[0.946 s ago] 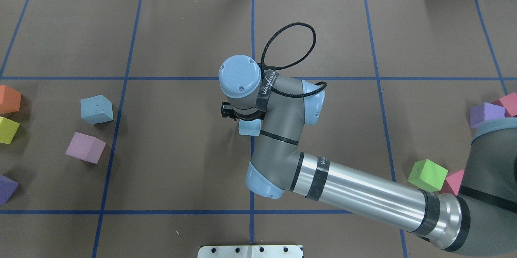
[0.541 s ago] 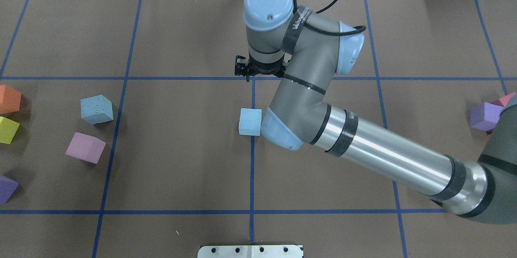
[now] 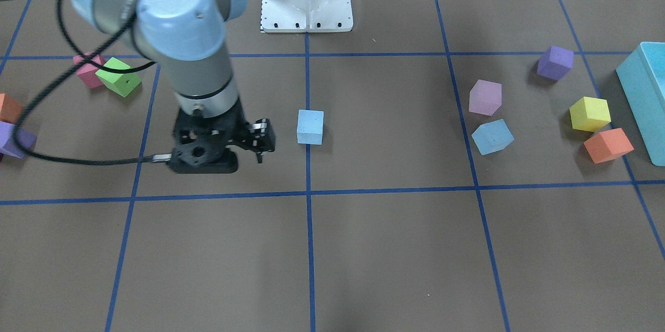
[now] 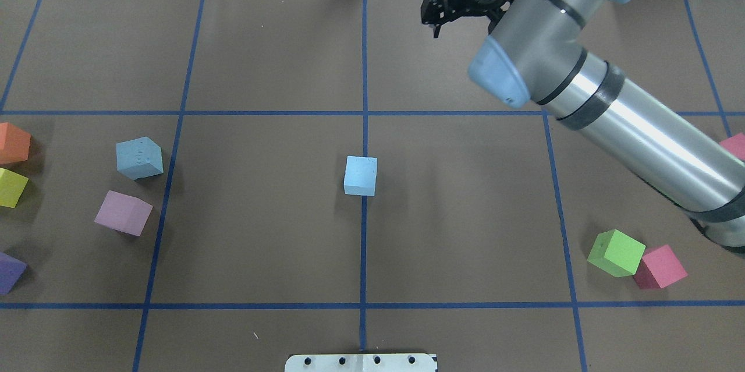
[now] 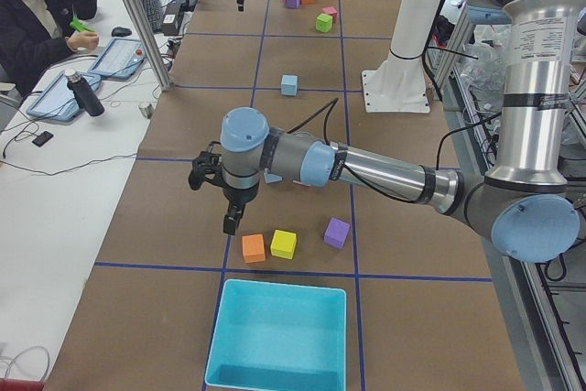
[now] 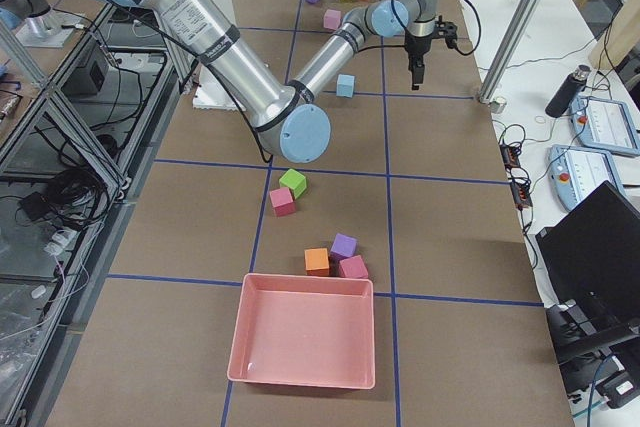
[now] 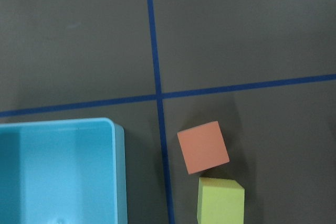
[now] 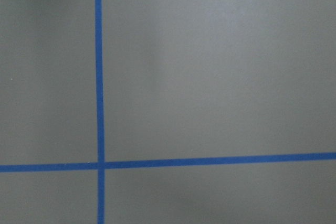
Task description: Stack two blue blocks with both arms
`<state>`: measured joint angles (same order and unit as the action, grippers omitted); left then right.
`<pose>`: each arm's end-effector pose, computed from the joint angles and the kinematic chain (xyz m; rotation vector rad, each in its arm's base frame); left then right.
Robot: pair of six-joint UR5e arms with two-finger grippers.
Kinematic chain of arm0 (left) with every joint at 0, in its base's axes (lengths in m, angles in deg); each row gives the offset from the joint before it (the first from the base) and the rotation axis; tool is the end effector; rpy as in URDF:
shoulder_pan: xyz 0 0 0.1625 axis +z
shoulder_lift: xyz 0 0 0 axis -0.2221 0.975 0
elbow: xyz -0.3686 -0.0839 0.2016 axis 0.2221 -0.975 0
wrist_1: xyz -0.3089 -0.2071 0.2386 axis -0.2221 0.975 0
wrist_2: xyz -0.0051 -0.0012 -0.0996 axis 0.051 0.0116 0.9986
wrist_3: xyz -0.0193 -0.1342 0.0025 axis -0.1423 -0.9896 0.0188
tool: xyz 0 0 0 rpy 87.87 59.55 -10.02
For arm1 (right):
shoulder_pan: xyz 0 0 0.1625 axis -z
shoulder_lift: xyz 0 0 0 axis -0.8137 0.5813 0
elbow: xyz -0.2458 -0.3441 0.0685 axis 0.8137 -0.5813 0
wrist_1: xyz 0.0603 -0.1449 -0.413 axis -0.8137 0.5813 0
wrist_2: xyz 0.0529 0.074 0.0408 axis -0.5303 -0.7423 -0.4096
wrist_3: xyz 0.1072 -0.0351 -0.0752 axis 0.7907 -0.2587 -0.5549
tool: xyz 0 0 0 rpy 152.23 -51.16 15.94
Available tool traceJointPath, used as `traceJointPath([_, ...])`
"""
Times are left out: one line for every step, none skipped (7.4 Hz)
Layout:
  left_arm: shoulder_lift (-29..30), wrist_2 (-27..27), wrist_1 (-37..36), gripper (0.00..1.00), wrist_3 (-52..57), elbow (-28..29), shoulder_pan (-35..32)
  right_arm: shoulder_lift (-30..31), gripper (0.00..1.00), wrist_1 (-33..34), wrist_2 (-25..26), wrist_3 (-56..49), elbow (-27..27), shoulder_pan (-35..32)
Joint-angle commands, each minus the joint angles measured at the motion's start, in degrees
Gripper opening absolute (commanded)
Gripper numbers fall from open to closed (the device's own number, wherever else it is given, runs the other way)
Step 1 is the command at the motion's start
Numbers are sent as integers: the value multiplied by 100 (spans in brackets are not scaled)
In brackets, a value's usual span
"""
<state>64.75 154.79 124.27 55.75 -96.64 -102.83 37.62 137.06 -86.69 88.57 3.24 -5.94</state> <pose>-0.0395 -0.5521 0.5359 0.3028 0.7592 0.1076 -0.3154 -0.6711 0.2213 0.1344 -0.7896 -0.0231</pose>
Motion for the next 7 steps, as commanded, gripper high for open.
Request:
traceJointPath([569, -33, 294, 98, -4, 41, 27, 904, 100, -30, -686, -1857, 74, -1059])
traceJointPath([536, 28, 346, 98, -12, 154, 88, 1282, 100, -30, -715, -2569, 83, -1376])
traceJointPath([544, 177, 347, 98, -395, -1, 123, 1712, 100, -56, -680, -3020, 109, -1518])
traceJointPath([657, 213, 329, 98, -1322, -29, 706, 2125, 100, -300, -689, -3347, 126, -1763])
traceJointPath([737, 196, 338, 98, -2358, -46, 1173, 2634, 100, -702, -637, -3515, 196, -1905])
traceJointPath([877, -274, 338, 98, -3438, -134, 1604, 2996, 100, -941, -653, -3517, 180, -2045])
traceJointPath([878, -723, 338, 98, -4049, -169, 2070, 3234, 100, -900, -558, -3526, 145, -2056])
